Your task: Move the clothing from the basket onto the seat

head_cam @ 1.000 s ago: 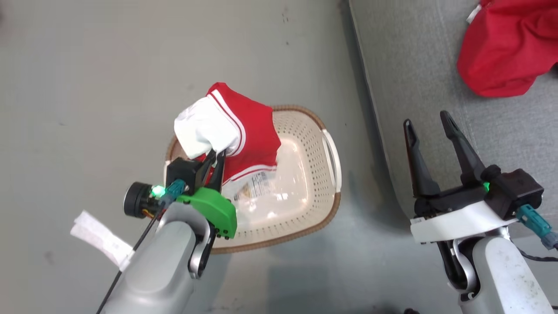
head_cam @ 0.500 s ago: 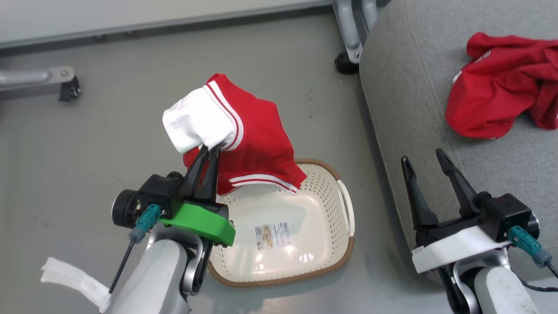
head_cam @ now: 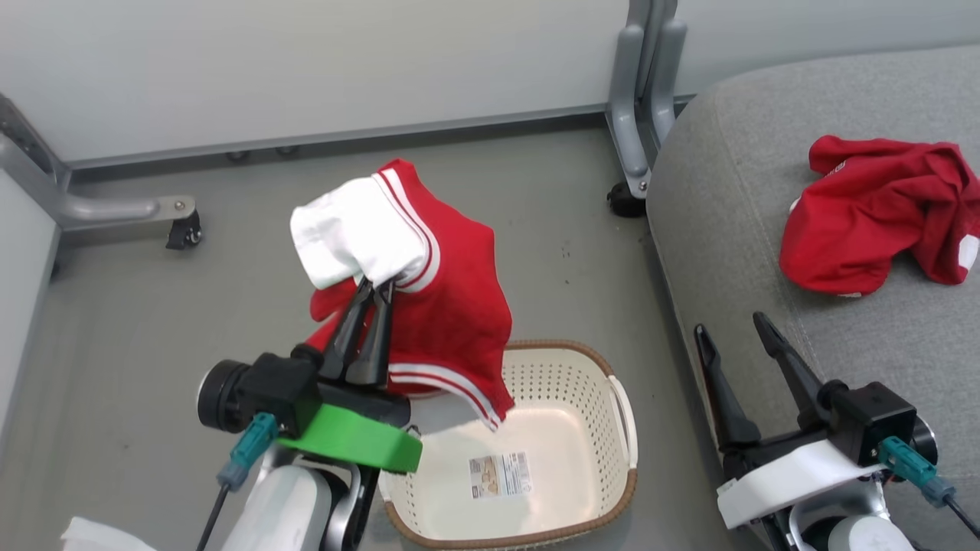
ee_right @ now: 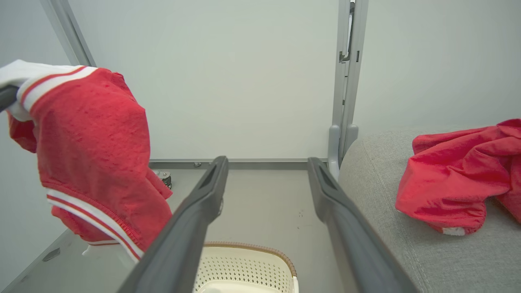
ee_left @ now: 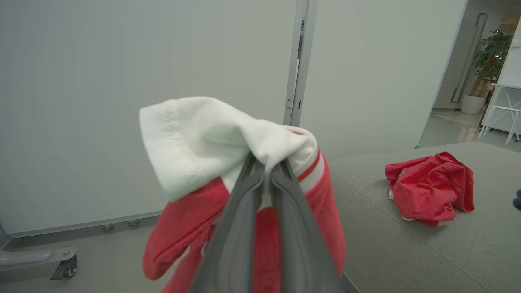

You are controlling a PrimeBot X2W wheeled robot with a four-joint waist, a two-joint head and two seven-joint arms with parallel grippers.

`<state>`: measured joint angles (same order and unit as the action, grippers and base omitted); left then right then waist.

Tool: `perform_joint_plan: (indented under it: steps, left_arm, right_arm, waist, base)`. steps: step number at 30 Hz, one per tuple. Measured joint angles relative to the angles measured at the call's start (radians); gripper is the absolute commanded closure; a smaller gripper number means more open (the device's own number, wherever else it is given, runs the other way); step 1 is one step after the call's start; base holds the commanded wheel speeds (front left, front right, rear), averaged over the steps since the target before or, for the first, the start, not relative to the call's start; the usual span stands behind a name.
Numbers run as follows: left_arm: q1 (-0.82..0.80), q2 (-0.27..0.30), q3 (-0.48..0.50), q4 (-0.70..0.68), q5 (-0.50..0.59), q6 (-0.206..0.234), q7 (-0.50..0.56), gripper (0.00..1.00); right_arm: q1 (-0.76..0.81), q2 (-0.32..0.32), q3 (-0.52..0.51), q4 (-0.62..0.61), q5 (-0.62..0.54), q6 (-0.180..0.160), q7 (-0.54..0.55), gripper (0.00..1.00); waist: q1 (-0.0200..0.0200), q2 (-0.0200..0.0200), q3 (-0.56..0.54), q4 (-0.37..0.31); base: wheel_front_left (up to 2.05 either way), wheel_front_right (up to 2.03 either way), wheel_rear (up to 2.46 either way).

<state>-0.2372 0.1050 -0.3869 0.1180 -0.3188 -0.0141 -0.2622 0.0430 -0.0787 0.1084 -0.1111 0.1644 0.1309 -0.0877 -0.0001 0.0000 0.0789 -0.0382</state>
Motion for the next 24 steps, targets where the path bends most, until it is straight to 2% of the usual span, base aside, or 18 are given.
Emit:
perform_joint_plan:
  steps: [11, 24]
  left_arm:
    - [0.084, -0.01, -0.018, -0.14, 0.021, -0.005, 0.0, 1.0]
    - [0.086, -0.024, -0.016, -0.184, 0.031, -0.018, 0.0, 1.0]
  right_arm:
    - [0.056, 0.011, 0.012, -0.031, 0.0, 0.0, 0.026, 0.0]
    - [0.059, 0.02, 0.016, -0.042, 0.0, 0.0, 0.03, 0.0]
  waist:
    - [0.0, 0.0, -0.062, 0.001]
    - [0.0001, 0.0, -0.052, 0.005]
  base:
    - [0.0, 0.0, 0.0]
    - [0.0, 0.0, 0.0]
